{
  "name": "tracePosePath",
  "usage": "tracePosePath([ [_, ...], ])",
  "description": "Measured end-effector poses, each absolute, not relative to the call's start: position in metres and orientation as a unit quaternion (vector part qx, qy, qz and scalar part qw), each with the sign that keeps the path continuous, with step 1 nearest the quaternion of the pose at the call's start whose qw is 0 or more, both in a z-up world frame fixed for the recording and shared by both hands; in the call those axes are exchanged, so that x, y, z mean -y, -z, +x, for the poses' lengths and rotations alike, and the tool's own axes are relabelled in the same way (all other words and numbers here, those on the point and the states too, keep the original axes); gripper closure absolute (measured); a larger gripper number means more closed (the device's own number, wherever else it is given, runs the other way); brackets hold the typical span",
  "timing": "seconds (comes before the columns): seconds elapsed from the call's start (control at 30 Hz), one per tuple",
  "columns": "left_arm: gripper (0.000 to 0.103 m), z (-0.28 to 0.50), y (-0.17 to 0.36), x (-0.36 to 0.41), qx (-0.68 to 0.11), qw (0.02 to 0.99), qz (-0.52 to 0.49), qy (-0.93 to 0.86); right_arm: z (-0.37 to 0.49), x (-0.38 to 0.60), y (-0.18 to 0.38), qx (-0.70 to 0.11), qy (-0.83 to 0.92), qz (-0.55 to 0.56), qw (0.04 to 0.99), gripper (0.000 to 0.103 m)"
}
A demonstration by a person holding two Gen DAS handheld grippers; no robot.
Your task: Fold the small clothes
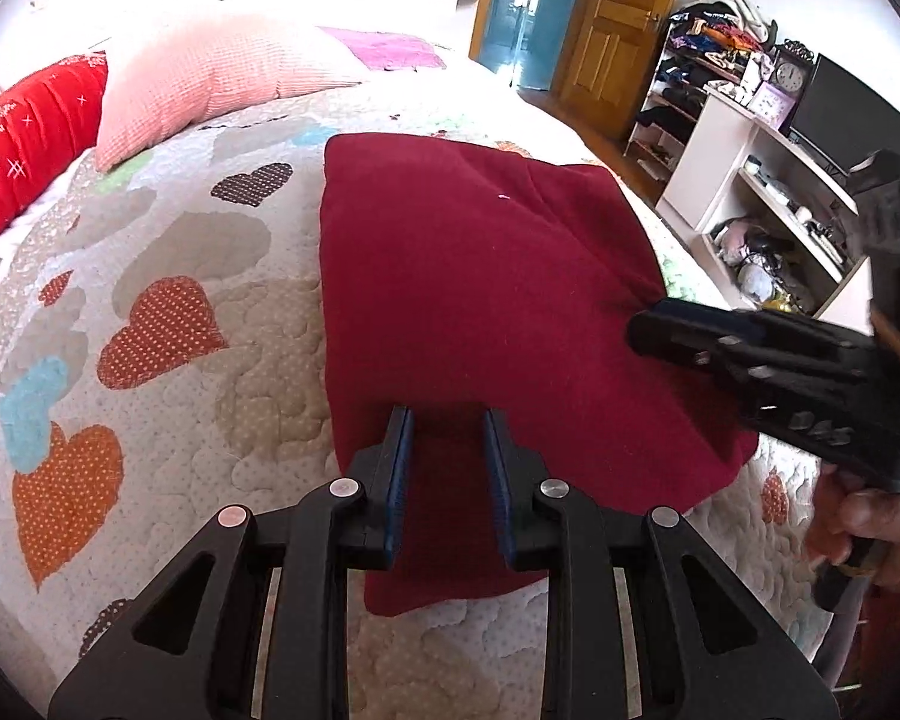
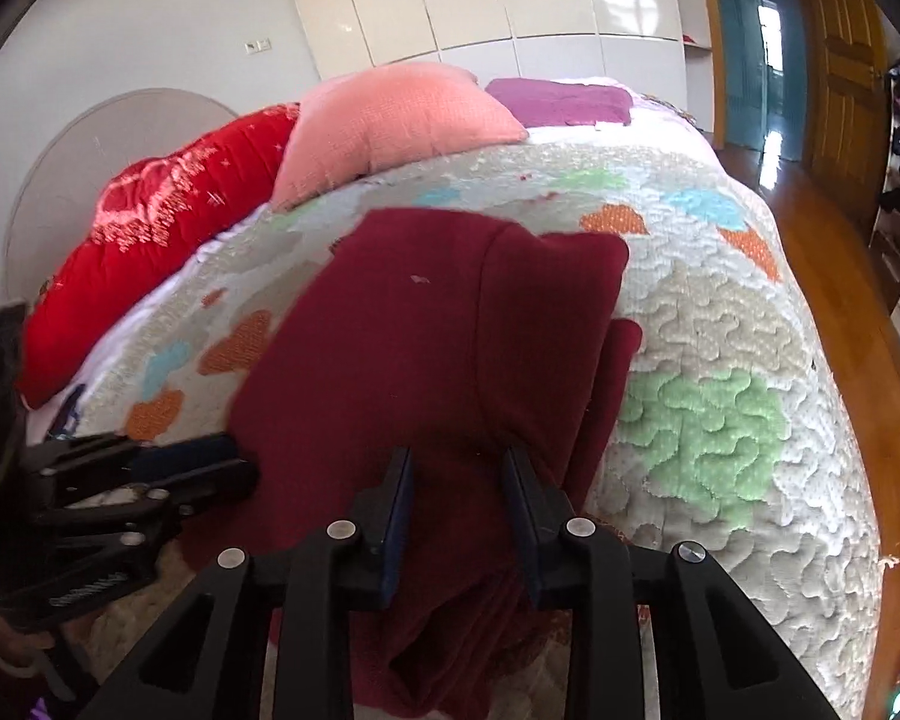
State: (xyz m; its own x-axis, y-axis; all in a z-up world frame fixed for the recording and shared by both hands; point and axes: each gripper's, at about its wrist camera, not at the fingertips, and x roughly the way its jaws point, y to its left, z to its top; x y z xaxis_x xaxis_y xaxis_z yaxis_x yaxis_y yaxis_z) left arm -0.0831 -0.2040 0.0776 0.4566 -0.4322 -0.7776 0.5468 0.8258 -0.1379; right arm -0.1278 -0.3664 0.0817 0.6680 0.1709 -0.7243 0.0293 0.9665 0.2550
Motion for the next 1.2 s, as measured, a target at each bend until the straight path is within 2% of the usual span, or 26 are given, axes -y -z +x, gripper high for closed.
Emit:
tracePosePath([
  [0.07, 0.080, -0.084, -0.082, 0.204, -0.431, 0.854, 0.075, 0.283, -0.136, 0.367, -0.094, -0.397, -0.042, 0.132, 0.907, 0.073],
  [0.13, 0.069, -0.083, -0.087, 0.203, -0.424, 0.858, 0.078, 0.279, -0.145, 0.363, -0.104, -0.389, -0.044, 0.134, 0.910, 0.072],
  [0.2, 0.048, -0.081, -0.093, 0.203, -0.416, 0.864, 0.072, 0.274, -0.152, 0.359, -0.109, -0.388, -0.045, 0.140, 0.910, 0.068],
  [0.57, 0.047, -0.038, -0.082, 0.220, -0.421, 0.872, 0.066, 0.242, -0.133, 0.362, -0.099, -0.379, -0.002, 0.144, 0.914, 0.067],
  [0.8, 0.034, -0.019, -0.069, 0.223, -0.431, 0.868, 0.051, 0.240, -0.108, 0.374, -0.068, -0.405, 0.011, 0.149, 0.902, 0.067],
  [0.97, 0.032, -0.018, -0.068, 0.222, -0.435, 0.868, 0.040, 0.237, -0.110, 0.375, -0.070, -0.406, 0.008, 0.148, 0.902, 0.065],
  [1.1, 0.032, -0.026, -0.073, 0.218, -0.434, 0.869, 0.043, 0.232, -0.126, 0.371, -0.081, -0.401, 0.009, 0.165, 0.901, 0.052],
  [1.2, 0.032, -0.032, -0.077, 0.214, -0.430, 0.872, 0.047, 0.229, -0.139, 0.362, -0.087, -0.400, 0.003, 0.168, 0.901, 0.052],
])
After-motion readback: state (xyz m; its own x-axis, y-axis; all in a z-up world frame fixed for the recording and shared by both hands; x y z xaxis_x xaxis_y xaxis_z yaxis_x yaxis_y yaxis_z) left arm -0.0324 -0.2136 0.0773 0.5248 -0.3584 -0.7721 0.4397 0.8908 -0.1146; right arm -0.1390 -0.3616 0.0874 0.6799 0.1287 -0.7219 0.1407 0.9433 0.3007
